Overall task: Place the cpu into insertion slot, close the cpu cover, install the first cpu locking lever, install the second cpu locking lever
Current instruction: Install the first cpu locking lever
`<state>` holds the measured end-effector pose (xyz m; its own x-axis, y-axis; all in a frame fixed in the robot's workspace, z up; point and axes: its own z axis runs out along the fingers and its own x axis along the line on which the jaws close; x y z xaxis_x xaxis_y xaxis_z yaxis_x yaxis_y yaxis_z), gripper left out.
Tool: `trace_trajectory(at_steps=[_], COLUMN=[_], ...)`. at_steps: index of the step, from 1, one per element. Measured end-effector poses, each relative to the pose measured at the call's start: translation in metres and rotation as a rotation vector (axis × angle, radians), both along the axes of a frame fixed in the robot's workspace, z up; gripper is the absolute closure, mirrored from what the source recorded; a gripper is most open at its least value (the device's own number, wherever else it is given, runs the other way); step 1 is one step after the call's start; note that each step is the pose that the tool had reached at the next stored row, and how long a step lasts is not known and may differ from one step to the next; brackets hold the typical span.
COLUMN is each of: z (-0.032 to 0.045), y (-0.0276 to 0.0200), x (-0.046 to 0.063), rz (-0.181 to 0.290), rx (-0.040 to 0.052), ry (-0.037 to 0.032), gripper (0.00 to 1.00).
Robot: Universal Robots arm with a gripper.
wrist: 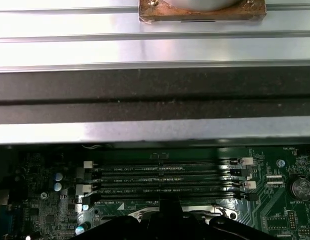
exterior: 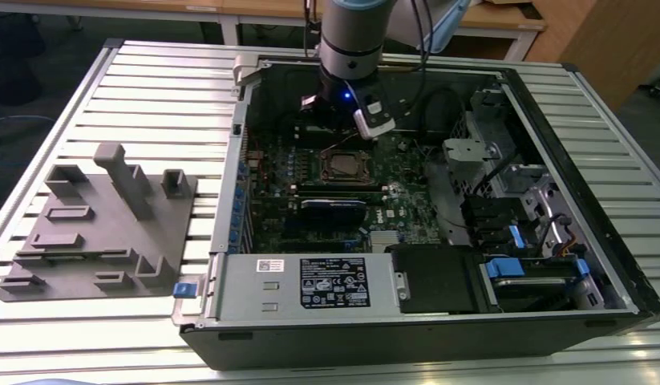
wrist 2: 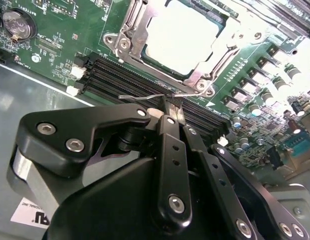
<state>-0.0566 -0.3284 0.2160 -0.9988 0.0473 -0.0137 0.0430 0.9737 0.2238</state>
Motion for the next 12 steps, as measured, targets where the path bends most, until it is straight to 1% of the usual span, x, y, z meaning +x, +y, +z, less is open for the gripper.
trace_trajectory(at_steps=[8, 12], z=[-0.0001, -0.0002], y=[0.0001, 0.0001], x=[0.0058, 0.0077], rz=[0.000, -0.001], rx=[-0.0011, -0.0052], ry=[-0.0001, -0.0001], gripper=[0.89, 0.89])
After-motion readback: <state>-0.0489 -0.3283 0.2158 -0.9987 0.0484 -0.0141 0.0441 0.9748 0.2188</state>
